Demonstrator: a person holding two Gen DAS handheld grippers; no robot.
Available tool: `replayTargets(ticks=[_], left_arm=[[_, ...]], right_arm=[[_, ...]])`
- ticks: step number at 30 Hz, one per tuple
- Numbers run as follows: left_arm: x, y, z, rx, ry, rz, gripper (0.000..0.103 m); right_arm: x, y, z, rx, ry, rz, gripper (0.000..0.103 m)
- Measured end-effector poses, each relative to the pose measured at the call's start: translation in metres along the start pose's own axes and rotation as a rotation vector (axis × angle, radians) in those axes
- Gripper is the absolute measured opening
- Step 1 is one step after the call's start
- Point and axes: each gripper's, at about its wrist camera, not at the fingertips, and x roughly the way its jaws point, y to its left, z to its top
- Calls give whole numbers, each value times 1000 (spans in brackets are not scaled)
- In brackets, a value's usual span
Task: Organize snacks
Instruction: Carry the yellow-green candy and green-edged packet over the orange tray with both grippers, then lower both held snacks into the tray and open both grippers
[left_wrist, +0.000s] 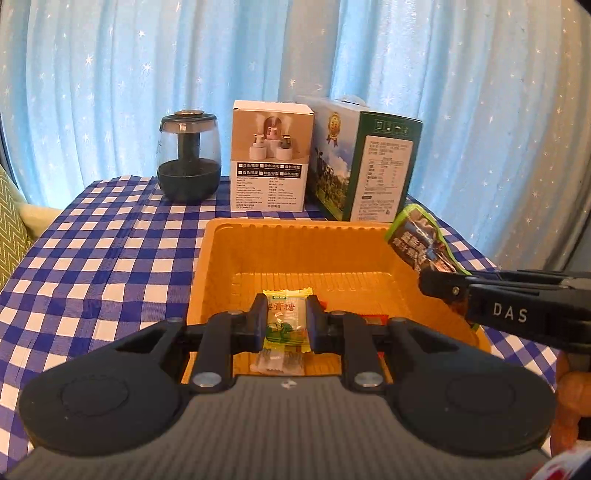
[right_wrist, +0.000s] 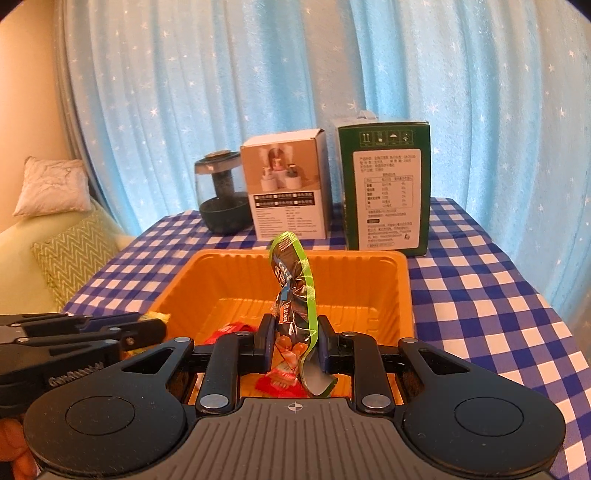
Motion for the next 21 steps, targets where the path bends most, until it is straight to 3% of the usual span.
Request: replayTargets(ticks=[21], left_arm=[[47, 15, 13, -2, 29, 19, 19]], right_arm=[[39, -19, 4, 63, 49, -10, 23]])
